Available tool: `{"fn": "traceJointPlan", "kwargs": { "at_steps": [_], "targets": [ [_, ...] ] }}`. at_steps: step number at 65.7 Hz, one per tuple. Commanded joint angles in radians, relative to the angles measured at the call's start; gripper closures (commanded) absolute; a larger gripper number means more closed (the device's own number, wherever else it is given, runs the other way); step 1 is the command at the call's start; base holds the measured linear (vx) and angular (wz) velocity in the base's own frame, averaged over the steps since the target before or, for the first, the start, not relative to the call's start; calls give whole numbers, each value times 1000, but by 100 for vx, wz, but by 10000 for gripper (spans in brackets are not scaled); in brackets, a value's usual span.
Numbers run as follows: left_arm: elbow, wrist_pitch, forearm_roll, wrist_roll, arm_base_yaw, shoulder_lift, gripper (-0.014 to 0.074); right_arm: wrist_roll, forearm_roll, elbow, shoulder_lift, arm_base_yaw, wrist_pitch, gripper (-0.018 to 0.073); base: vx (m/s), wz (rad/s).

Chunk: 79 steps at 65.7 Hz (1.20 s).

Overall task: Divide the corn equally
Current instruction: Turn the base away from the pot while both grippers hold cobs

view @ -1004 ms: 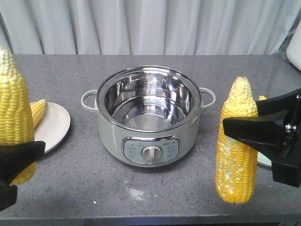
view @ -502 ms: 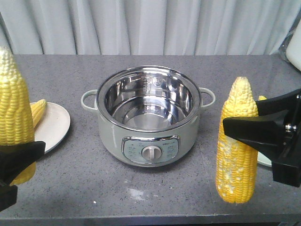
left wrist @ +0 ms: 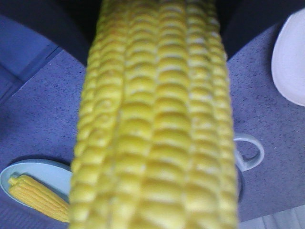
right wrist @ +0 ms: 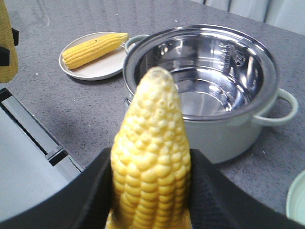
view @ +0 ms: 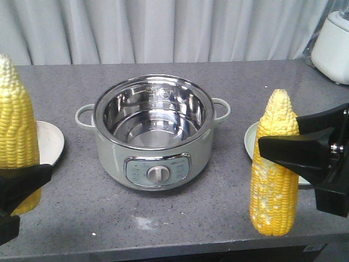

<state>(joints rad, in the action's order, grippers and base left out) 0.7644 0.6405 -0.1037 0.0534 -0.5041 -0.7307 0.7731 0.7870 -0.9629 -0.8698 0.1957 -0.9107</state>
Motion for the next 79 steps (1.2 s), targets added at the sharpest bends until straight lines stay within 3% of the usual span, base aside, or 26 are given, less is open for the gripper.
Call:
{"fn": "traceJointPlan", "kwargs": {
  "at_steps": [1,79],
  "targets": [
    [27,-70,-7,0,-3,4,311,9,39,-25,10,-2,45,332,-2,-23],
    [27,-70,-7,0,-3,4,311,9,39,-25,10,-2,46,332,-1,-38]
  ]
}}
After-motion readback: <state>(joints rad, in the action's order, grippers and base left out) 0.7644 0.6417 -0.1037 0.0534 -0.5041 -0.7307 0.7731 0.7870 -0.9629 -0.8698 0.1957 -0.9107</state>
